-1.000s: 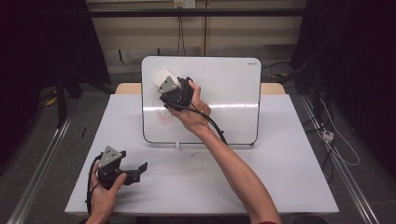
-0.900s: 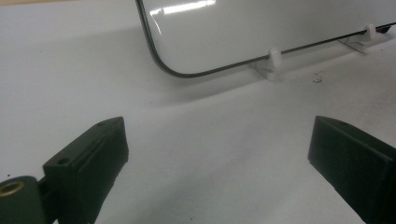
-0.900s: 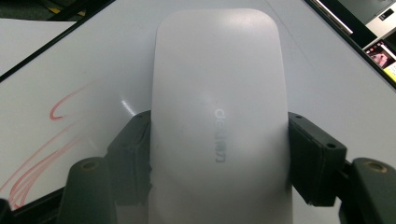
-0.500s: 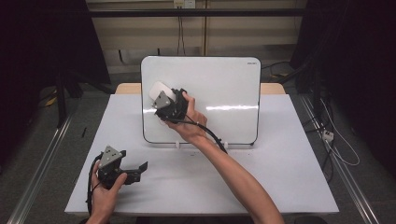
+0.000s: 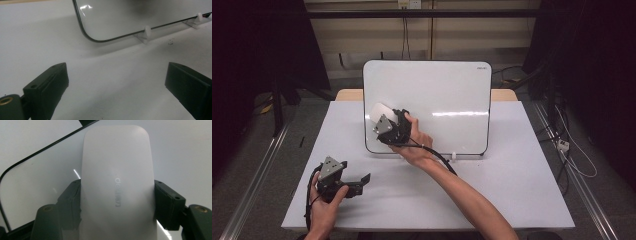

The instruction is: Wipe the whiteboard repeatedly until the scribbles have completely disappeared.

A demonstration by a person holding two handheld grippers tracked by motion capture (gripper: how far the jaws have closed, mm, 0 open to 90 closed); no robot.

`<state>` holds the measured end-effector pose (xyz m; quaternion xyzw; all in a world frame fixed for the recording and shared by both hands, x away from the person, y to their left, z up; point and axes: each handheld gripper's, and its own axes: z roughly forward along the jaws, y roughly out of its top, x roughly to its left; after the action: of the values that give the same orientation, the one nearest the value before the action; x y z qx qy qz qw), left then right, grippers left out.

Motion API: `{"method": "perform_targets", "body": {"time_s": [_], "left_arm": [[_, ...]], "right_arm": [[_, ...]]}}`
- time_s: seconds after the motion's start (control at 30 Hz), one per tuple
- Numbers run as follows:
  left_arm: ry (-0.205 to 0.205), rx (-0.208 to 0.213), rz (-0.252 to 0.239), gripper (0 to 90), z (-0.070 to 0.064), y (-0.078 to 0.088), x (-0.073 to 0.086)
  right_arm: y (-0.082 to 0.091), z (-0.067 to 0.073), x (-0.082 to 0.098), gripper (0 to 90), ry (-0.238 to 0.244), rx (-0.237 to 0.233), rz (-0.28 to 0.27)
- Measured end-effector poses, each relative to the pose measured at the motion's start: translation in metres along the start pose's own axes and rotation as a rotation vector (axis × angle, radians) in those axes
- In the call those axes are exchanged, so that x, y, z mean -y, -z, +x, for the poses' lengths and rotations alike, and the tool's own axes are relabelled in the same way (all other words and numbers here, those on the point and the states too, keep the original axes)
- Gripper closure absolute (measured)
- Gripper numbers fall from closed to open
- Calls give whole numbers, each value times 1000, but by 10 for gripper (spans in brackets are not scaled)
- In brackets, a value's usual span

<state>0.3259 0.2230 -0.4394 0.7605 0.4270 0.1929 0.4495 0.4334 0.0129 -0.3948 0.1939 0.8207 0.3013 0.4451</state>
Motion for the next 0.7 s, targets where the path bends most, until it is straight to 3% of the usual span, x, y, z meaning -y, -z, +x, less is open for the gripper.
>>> {"method": "perform_targets", "body": {"time_s": [0.3, 0.7], "left_arm": [[5, -4, -9, 48, 1, 1, 0], [-6, -1, -8, 48, 1, 2, 0]], "right_arm": [[0, -5, 0, 314, -13, -12, -3], [-5, -54, -12, 314, -105, 50, -2]]}}
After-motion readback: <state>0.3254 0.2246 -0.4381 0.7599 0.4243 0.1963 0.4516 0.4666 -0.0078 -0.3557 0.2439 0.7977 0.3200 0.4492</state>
